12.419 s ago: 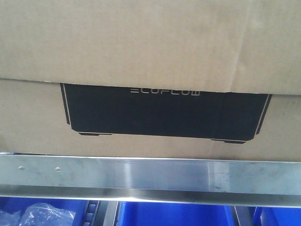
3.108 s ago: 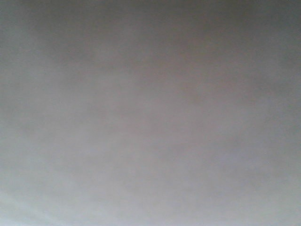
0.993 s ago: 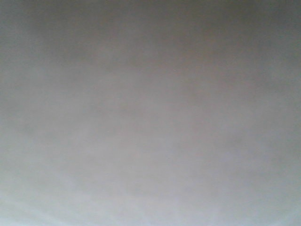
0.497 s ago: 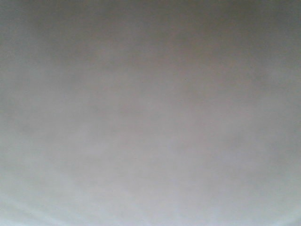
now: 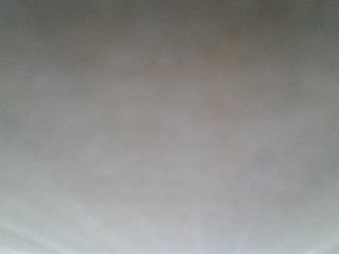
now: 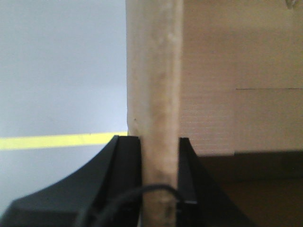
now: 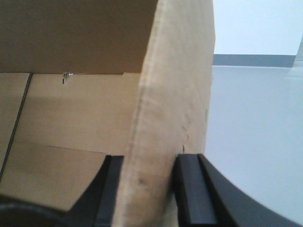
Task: Grab box from left shelf to table start
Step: 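Hold the box with both grippers while the base turns away, then carry the box with both grippers toward the white table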
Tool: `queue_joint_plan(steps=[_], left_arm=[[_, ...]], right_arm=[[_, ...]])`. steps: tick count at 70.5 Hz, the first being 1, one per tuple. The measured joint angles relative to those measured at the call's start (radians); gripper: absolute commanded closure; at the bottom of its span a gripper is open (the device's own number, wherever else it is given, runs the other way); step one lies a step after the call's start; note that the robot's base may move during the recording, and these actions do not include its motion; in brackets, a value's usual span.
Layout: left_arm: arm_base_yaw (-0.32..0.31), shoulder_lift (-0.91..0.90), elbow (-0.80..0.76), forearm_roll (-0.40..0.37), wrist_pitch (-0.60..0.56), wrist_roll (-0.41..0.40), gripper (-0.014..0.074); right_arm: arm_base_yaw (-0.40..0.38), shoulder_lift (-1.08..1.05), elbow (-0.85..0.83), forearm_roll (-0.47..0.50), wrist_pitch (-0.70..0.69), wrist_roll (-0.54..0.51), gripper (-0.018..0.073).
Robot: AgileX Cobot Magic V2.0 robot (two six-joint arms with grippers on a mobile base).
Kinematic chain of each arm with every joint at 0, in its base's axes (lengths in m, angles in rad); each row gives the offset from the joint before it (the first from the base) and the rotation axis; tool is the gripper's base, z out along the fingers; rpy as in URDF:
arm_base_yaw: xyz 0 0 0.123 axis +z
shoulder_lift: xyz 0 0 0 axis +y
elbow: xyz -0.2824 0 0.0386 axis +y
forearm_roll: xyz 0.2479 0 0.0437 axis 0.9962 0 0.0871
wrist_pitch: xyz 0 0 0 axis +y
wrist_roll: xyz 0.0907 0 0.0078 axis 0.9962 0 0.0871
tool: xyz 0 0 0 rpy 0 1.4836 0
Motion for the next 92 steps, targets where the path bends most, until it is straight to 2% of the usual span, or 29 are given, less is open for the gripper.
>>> queue_joint_plan(steps=[92], left_arm=[[0.0,0.0,0.0,-0.004,0.004,0.0,0.0696]], right_arm=[[-0.002,0.006,0.0,0.004,-0.002,-0.002,0.0499]])
